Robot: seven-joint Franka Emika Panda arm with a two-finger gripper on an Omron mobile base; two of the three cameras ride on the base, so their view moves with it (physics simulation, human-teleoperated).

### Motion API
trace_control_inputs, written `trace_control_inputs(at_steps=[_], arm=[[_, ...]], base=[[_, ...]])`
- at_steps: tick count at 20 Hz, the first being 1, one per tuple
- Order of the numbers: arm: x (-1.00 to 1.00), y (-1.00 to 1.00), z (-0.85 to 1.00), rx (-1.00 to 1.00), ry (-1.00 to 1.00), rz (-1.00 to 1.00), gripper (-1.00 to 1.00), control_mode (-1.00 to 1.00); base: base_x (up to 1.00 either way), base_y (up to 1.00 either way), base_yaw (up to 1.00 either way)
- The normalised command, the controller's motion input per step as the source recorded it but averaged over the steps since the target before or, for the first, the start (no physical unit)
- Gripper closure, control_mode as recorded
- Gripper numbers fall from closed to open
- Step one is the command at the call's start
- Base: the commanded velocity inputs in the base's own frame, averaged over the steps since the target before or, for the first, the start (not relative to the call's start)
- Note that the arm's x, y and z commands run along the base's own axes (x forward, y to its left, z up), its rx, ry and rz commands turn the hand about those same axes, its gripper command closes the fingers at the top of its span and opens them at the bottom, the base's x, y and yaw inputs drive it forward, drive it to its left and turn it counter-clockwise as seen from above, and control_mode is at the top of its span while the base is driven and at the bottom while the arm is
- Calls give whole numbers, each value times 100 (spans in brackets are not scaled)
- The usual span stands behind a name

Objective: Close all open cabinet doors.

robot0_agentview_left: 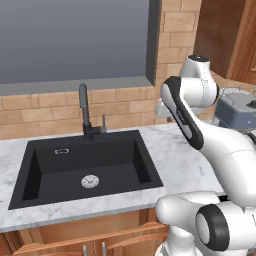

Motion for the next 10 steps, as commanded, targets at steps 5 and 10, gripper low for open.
trace_control_inputs(at_steps=[5,10], arm=[[0,0,0,0,0,0,-100,100],[0,0,0,0,0,0,-100,100]], base=[[-3,-1,0],[-56,-31,0]])
